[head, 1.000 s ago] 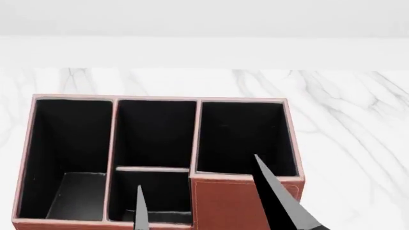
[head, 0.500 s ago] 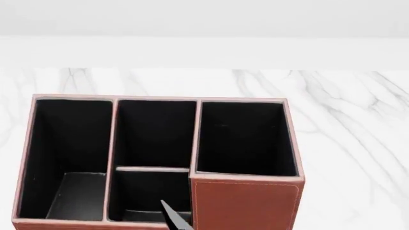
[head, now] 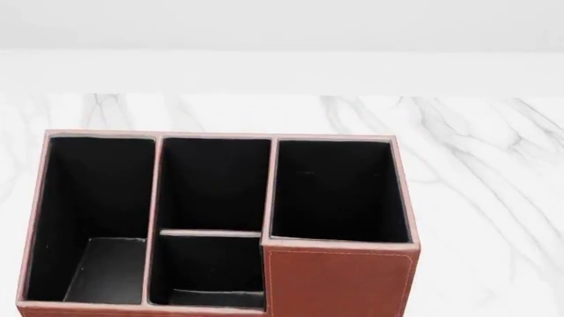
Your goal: Pick up the yellow and white mug and place it to the right of the caddy.
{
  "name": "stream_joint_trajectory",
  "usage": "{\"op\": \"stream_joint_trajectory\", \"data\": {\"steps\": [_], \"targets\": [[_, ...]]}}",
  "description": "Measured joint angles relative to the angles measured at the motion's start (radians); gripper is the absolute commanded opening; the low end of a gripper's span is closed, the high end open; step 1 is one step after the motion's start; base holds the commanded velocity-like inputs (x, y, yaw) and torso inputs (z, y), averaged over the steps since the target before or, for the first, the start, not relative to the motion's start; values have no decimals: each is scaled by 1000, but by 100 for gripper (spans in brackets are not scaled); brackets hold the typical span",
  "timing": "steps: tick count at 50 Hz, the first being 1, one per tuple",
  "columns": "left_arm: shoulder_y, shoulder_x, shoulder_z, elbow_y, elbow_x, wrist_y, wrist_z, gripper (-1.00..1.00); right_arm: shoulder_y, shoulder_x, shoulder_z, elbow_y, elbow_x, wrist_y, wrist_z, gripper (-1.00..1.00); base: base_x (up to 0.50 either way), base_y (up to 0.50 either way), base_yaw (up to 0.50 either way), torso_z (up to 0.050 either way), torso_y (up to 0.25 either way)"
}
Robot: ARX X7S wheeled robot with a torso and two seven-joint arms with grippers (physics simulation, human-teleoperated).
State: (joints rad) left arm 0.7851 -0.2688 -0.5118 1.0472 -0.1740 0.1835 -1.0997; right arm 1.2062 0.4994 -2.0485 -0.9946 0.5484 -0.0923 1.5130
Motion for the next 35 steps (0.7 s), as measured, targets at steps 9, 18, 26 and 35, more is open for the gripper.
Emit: {"op": "stream_joint_trajectory", "data": {"steps": [9, 18, 26, 35], "targets": [[0, -5, 3, 0, 1, -3, -4, 100, -49, -30, -3, 57, 16, -15, -42, 100, 0, 0, 0, 0, 0], [0, -12, 5, 0, 0, -5, -7, 100, -95, -56, -7, 111, 30, -37, -84, 100, 0, 0, 0, 0, 0], [0, -16, 5, 0, -3, -7, -9, 100, -130, -83, -14, 143, 33, -39, -109, 100, 0, 0, 0, 0, 0], [0, -22, 5, 0, -6, -9, -14, 100, -161, -111, -20, 166, 36, -33, -130, 100, 0, 0, 0, 0, 0]]}}
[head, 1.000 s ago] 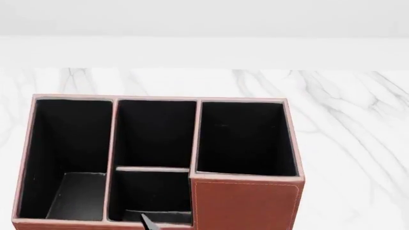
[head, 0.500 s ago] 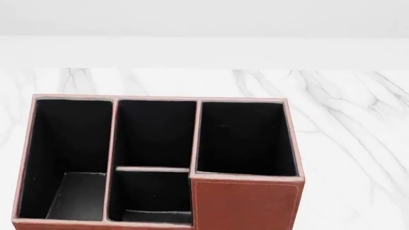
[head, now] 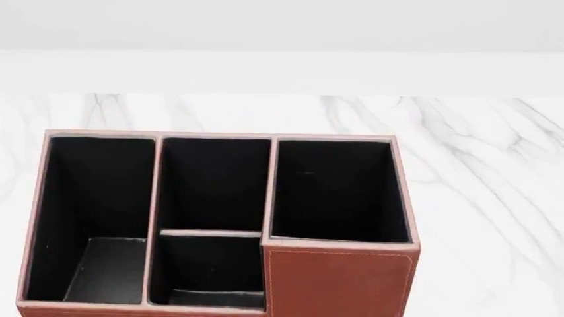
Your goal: Pick up the yellow and white mug and place it to the right of the caddy.
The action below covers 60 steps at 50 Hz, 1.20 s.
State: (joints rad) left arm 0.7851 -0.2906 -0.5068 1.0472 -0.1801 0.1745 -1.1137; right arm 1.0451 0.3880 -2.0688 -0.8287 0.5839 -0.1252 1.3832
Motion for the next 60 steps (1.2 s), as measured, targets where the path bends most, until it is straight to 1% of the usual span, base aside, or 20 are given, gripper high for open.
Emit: {"op": "stream_joint_trajectory", "data": {"steps": [21, 43, 60], "targets": [[0, -7, 2, 0, -1, -3, -5, 100, -65, -42, -11, 40, -4, 21, -24, 100, 0, 0, 0, 0, 0], [0, -34, 16, 0, 2, -13, -30, 100, -155, -81, -25, 163, 17, -11, -98, 100, 0, 0, 0, 0, 0], [0, -43, 18, 0, 0, -16, -38, 100, -206, -87, -23, 268, 50, -50, -164, 100, 0, 0, 0, 0, 0]]}}
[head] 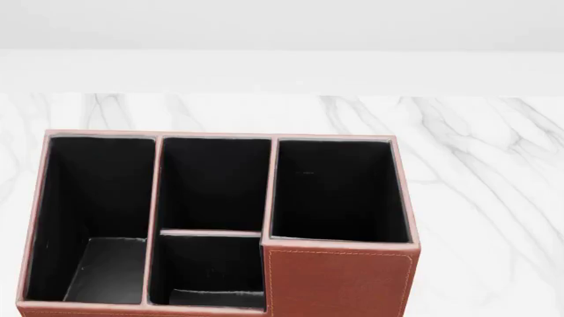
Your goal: Pick up the yellow and white mug and place it to the right of the caddy.
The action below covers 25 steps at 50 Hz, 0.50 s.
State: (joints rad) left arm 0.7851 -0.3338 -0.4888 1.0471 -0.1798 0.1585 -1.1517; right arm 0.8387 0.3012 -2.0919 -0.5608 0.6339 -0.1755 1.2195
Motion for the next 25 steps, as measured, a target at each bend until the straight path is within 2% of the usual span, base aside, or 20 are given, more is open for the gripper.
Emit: {"op": "stream_joint_trajectory", "data": {"steps": [25], "targets": [[0, 4, -3, 0, -4, 0, 5, 100, -57, 14, 26, 146, 59, -69, -92, 100, 0, 0, 0, 0, 0]]}}
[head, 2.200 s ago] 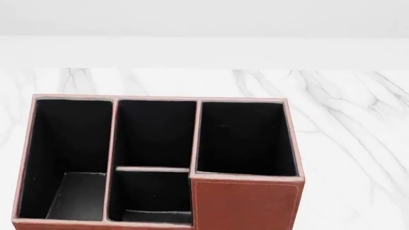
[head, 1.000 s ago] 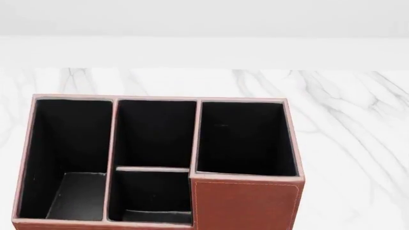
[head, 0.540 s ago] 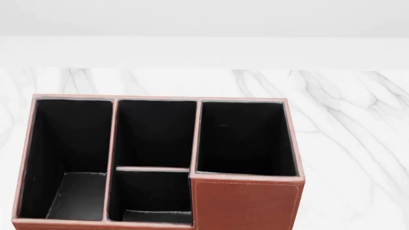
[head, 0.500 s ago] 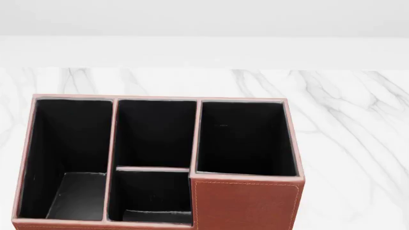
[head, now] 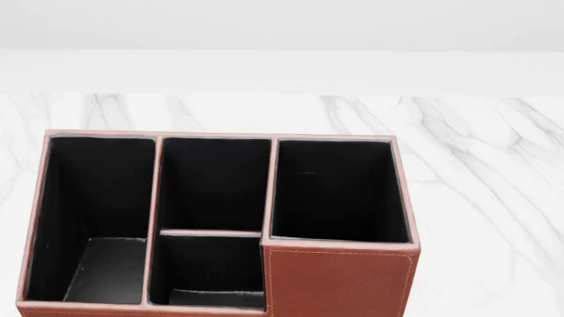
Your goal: Pick up the yellow and white mug and place it to the right of the caddy.
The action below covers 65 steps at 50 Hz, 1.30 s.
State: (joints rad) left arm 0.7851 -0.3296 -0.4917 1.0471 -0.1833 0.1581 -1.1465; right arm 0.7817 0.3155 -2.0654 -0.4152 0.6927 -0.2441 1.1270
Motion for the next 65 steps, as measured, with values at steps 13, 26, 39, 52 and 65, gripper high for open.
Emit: {"op": "stream_joint_trajectory", "data": {"steps": [13, 26, 39, 52, 65], "targets": [[0, -4, 3, 0, 3, -3, -5, 100, -27, 3, 10, 68, 26, -24, -44, 100, 0, 0, 0, 0, 0], [0, -11, 5, 0, 4, -6, -10, 100, -59, -12, 6, 131, 30, -30, -83, 100, 0, 0, 0, 0, 0], [0, -14, 6, 0, 3, -8, -11, 100, -90, -21, 9, 197, 40, -47, -125, 100, 0, 0, 0, 0, 0], [0, -29, 13, 0, 3, -13, -24, 100, -120, -26, 28, 272, 60, -82, -174, 100, 0, 0, 0, 0, 0], [0, -64, 30, 0, 4, -25, -56, 100, -155, -41, 44, 342, 77, -112, -220, 100, 0, 0, 0, 0, 0]]}}
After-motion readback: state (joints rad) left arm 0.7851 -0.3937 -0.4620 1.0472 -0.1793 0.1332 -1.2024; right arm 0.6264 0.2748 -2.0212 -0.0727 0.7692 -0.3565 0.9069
